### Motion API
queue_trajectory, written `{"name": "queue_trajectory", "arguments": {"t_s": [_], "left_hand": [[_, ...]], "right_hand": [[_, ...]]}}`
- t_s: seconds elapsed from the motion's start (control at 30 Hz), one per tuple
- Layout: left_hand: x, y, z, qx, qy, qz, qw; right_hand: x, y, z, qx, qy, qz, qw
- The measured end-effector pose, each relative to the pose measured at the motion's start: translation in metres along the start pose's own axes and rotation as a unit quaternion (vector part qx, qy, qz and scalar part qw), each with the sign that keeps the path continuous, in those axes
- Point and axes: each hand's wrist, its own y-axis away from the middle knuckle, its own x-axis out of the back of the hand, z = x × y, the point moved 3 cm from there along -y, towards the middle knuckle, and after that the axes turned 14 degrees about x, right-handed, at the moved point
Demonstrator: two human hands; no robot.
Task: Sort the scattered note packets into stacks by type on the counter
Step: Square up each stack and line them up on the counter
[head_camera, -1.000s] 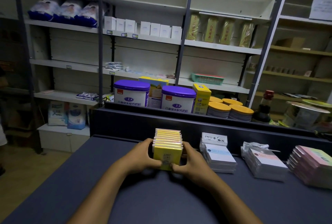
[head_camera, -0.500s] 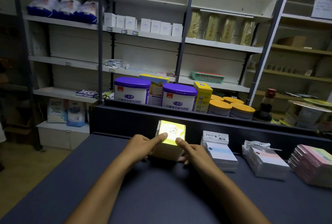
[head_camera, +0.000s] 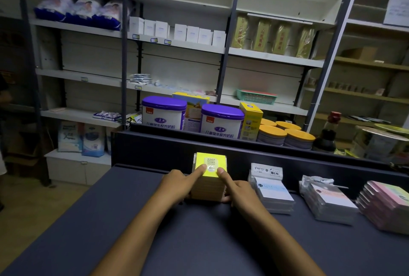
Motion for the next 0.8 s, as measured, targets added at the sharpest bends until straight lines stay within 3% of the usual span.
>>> {"name": "queue_trajectory", "arguments": {"t_s": [0.17,0.3,0.43,0.7,0.8], "left_hand": [[0.01,0.005,0.0,-0.025,0.038,-0.064,0.997],[0.022,0.009,0.006,-0.131,0.039,-0.057,0.989],[0.019,0.012,0.01,-0.178,0.047,-0.057,0.981],[0.015,0.005,0.007,-0.179,0.055,-0.04,0.981],[0.013,-0.002,-0.001,-0.148,0.016,-0.044,0.988]], "right_hand": [[0.005,0.001,-0.001,0.067,-0.018,0.008,0.998],[0.013,0.003,-0.006,0.154,0.02,0.0,0.988],[0.014,0.002,-0.007,0.198,0.053,0.0,0.979],[0.013,-0.003,-0.006,0.197,0.072,0.015,0.978],[0.014,-0.005,0.003,0.158,0.064,0.004,0.985]]}}
